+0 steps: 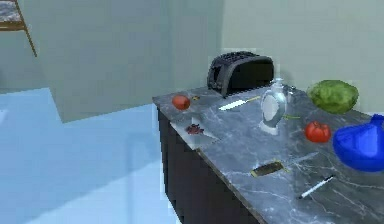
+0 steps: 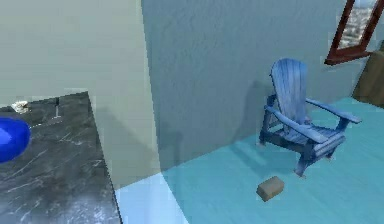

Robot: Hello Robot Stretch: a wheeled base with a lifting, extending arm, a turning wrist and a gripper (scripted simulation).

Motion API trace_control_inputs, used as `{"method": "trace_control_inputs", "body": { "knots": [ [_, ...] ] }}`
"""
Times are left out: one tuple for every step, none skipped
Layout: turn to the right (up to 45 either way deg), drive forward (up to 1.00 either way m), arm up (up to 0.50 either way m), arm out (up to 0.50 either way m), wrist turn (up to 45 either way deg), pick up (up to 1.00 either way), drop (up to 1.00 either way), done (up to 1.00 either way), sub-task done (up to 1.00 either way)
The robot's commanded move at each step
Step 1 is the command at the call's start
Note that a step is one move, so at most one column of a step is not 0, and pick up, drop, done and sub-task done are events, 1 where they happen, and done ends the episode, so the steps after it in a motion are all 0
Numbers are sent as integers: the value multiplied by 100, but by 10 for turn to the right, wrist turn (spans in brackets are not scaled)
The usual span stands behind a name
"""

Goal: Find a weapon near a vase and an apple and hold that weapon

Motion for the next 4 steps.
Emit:
{"method": "trace_control_inputs", "body": {
  "knots": [
    [0, 5, 0, 0, 0, 0, 0, 0, 0],
    [-450, 0, 0, 0, 0, 0, 0, 0, 0],
    [-450, 0, 0, 0, 0, 0, 0, 0, 0],
    [-270, 0, 0, 0, 0, 0, 0, 0, 0]
  ]
}}
